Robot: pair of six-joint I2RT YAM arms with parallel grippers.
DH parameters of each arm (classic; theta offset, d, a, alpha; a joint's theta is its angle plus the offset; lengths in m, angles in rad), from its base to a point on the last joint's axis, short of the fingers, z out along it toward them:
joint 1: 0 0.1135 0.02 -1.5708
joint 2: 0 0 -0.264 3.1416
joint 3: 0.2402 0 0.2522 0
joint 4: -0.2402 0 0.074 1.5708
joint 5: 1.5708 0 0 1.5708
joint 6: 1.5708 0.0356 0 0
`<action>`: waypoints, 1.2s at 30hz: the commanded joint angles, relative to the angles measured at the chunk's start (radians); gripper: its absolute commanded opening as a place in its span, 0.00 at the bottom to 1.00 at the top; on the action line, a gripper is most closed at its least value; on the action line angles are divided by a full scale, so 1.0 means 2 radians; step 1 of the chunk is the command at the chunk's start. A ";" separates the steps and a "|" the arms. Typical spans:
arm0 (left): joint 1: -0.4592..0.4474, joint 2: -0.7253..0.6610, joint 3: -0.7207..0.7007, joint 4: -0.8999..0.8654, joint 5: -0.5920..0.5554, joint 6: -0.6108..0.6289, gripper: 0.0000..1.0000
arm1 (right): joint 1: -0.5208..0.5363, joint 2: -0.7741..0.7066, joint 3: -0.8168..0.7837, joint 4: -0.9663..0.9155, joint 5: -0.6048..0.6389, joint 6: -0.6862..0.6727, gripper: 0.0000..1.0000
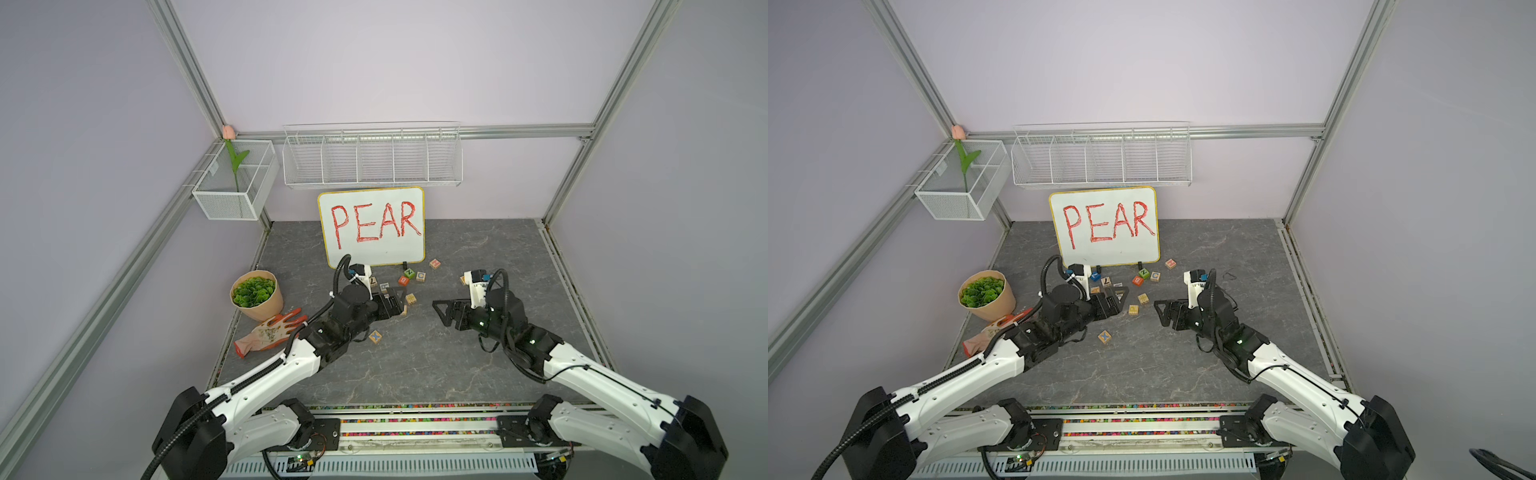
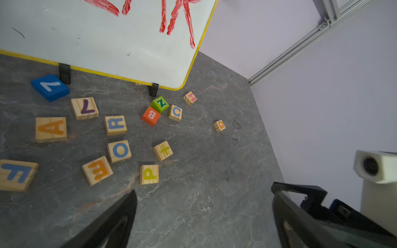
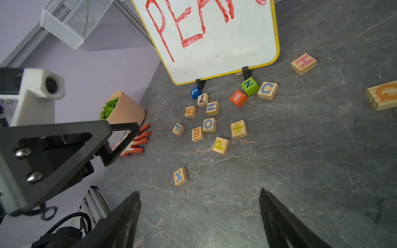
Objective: Spell the uppercase word “pear” with letter blocks
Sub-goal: Pick up the letter block from the center of the board.
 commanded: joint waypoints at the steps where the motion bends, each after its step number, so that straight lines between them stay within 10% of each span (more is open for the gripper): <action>1: 0.001 -0.027 -0.024 0.006 -0.045 -0.069 0.99 | 0.001 0.011 0.019 -0.008 0.002 0.014 0.89; 17: 0.057 -0.105 0.025 -0.206 -0.085 0.007 0.99 | 0.002 0.266 0.290 -0.231 0.001 -0.396 0.88; 29: 0.070 -0.159 -0.030 -0.209 -0.035 -0.030 0.99 | 0.033 0.405 0.387 -0.273 -0.021 -0.488 1.00; 36: 0.074 -0.191 -0.040 -0.223 -0.036 -0.030 0.99 | 0.050 0.485 0.449 -0.298 0.006 -0.516 0.90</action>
